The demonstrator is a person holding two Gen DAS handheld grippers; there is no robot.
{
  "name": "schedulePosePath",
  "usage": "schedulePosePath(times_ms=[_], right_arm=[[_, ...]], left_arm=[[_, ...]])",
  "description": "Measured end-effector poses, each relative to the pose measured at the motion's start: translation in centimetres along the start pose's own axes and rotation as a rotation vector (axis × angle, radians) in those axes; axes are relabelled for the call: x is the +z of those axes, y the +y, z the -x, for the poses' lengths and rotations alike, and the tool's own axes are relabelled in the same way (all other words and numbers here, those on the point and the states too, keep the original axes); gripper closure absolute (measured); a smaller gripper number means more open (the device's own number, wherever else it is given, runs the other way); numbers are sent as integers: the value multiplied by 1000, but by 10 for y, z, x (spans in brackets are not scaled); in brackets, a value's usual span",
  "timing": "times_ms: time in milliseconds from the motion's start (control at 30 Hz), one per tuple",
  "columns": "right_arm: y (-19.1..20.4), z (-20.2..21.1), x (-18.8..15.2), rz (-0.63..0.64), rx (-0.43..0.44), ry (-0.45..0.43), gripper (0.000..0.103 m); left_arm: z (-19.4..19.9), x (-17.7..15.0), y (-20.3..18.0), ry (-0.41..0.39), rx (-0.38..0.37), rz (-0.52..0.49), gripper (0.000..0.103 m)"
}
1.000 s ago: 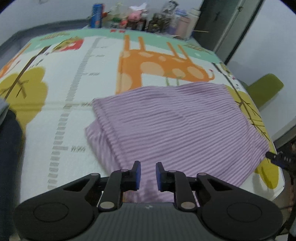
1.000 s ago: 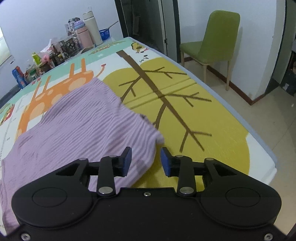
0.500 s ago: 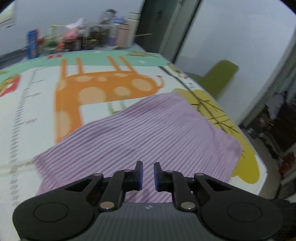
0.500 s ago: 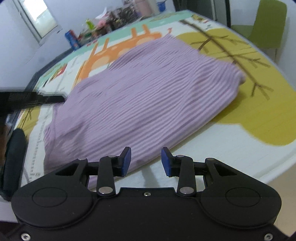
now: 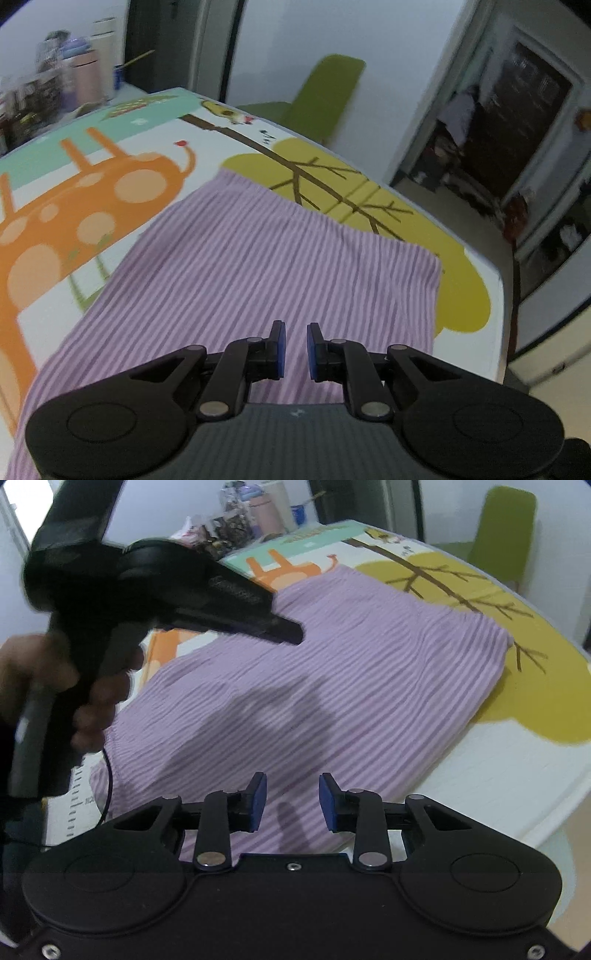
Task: Fold clothes
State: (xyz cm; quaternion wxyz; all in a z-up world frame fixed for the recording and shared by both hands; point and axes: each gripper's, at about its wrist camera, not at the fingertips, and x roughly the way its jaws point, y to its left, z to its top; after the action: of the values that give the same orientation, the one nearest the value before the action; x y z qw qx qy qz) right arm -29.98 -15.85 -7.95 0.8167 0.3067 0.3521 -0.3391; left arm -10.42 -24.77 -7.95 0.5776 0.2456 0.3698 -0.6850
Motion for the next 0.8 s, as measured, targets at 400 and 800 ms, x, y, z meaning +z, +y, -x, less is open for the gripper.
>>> schedulePosePath(times_ms=[400, 800], right_arm=[[2, 10, -26, -125, -127, 4, 73], [-7, 10, -36, -210, -158, 17, 72]], left_arm=[[-31, 0, 14, 60, -13, -55, 89], [-32, -14, 28, 96, -11, -62, 88]])
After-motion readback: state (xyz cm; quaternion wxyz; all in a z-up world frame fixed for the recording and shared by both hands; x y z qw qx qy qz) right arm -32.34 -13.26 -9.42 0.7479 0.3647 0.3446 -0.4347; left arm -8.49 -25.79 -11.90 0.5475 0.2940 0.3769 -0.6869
